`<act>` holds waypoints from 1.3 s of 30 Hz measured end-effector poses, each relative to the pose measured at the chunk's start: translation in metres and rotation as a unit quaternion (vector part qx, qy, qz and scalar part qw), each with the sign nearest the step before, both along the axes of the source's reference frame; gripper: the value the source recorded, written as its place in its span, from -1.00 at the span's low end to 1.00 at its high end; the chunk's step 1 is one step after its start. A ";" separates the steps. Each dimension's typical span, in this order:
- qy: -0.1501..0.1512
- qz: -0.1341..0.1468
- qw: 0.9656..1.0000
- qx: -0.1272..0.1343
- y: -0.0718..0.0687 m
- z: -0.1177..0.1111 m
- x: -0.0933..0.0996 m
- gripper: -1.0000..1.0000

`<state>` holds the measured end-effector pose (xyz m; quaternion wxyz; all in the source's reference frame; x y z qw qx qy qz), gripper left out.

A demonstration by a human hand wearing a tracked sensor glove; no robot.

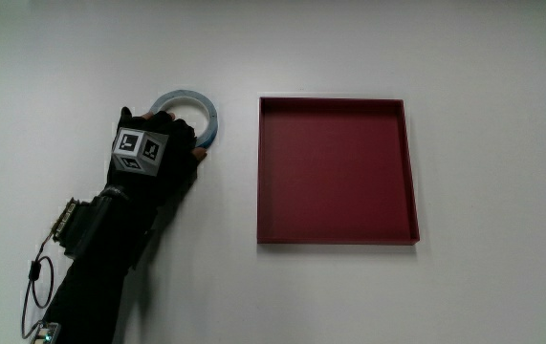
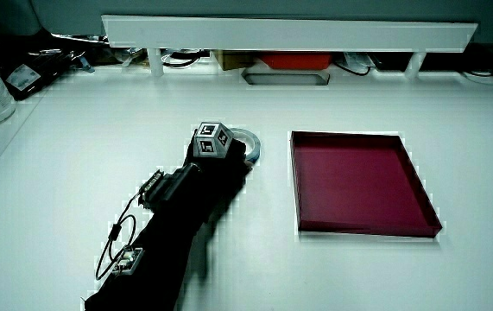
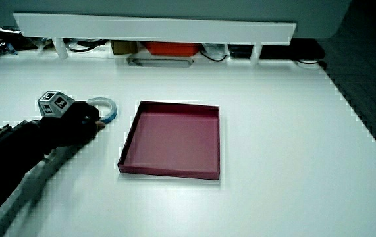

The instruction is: Place blue tape

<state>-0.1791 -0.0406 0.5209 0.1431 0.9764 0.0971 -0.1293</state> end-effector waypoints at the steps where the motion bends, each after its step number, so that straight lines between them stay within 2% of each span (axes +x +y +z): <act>1: 0.005 -0.002 1.000 -0.009 0.000 0.004 -0.002 -0.03; 10: 0.012 -0.003 1.000 -0.012 0.000 0.003 -0.005 -0.32; 11: 0.019 -0.008 1.000 -0.023 0.000 0.009 -0.007 -0.35; 14: 0.002 -0.007 1.000 -0.021 0.001 0.001 -0.006 -0.45; 16: 0.010 -0.009 0.999 -0.036 0.001 0.004 -0.010 -0.52; 17: 0.001 -0.004 1.000 -0.031 0.002 0.000 -0.010 -0.55; 20: 0.002 -0.003 0.999 -0.039 0.006 -0.012 -0.012 -0.65; 21: -0.012 0.004 0.999 -0.041 0.008 -0.022 -0.010 -0.68; 22: -0.013 0.019 0.999 -0.047 0.010 -0.025 -0.010 -0.71; 23: 0.002 0.016 0.998 -0.054 0.012 -0.028 -0.012 -0.74; 24: 0.004 0.019 0.998 -0.063 0.015 -0.035 -0.012 -0.77; 26: 0.010 0.033 0.997 -0.072 0.024 -0.045 -0.015 -0.84; 27: 0.023 0.038 0.996 -0.080 0.028 -0.051 -0.016 -0.87; 28: 0.011 0.035 0.995 -0.089 0.033 -0.068 -0.012 -0.90; 29: -0.002 0.031 0.993 -0.114 0.037 -0.076 -0.010 -0.94; 30: 0.021 0.023 0.989 -0.146 0.043 -0.063 -0.016 -0.97; 31: -0.012 0.057 0.993 -0.107 0.047 -0.095 -0.005 -1.00; 32: -0.013 0.049 0.989 -0.139 0.052 -0.096 -0.005 -1.00; 33: -0.012 0.063 0.990 -0.123 0.057 -0.099 -0.002 -1.00; 34: -0.010 0.059 0.989 -0.138 0.063 -0.098 -0.003 -1.00; 35: -0.048 0.075 0.991 -0.103 0.067 -0.117 0.005 -1.00; 36: -0.020 0.074 0.990 -0.122 0.073 -0.108 0.002 -1.00; 37: -0.030 0.089 0.988 -0.123 0.076 -0.116 0.006 -1.00; 38: -0.008 0.078 0.986 -0.144 0.081 -0.108 0.002 -1.00; 39: -0.015 0.090 0.987 -0.132 0.084 -0.117 0.005 -1.00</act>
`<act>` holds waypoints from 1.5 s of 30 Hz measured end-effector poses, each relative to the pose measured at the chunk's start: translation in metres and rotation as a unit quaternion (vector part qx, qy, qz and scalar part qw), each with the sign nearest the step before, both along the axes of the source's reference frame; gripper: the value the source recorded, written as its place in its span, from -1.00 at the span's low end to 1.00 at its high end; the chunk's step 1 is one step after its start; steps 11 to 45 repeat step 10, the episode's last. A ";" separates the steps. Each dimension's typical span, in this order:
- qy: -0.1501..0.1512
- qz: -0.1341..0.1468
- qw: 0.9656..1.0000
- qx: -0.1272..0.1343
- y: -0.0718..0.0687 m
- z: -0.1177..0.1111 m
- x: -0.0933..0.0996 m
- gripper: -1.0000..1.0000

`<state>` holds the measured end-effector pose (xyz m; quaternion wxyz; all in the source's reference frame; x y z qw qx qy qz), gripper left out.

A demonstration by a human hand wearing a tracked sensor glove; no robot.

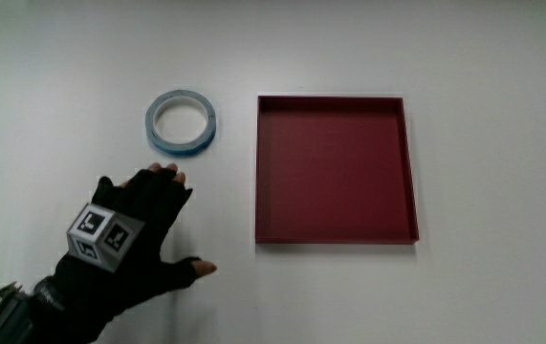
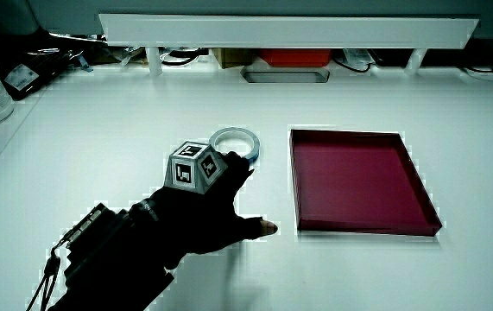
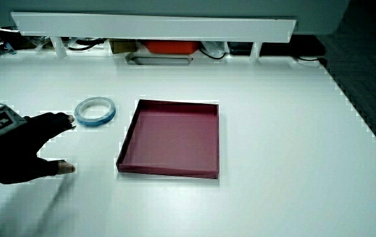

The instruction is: Place blue tape

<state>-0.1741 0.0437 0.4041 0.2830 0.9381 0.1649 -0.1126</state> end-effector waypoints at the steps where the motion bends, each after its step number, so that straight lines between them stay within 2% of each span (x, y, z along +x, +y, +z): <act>1: 0.004 0.002 1.000 0.009 0.004 -0.001 0.000 -1.00; 3: 0.017 -0.010 1.000 -0.011 0.012 0.005 -0.007 -1.00; 4: -0.001 -0.006 1.000 -0.005 0.014 -0.004 -0.006 -1.00; 5: 0.007 -0.007 1.000 -0.005 0.016 -0.005 -0.007 -1.00; 6: 0.011 -0.017 1.000 -0.019 0.018 -0.003 -0.008 -1.00; 8: -0.003 -0.014 1.000 -0.012 0.021 -0.008 -0.006 -1.00; 9: -0.001 -0.006 1.000 -0.013 0.022 -0.009 -0.005 -1.00; 10: -0.001 -0.011 1.000 -0.018 0.024 -0.006 -0.005 -1.00; 45: -0.001 -0.011 1.000 -0.018 0.024 -0.006 -0.005 -1.00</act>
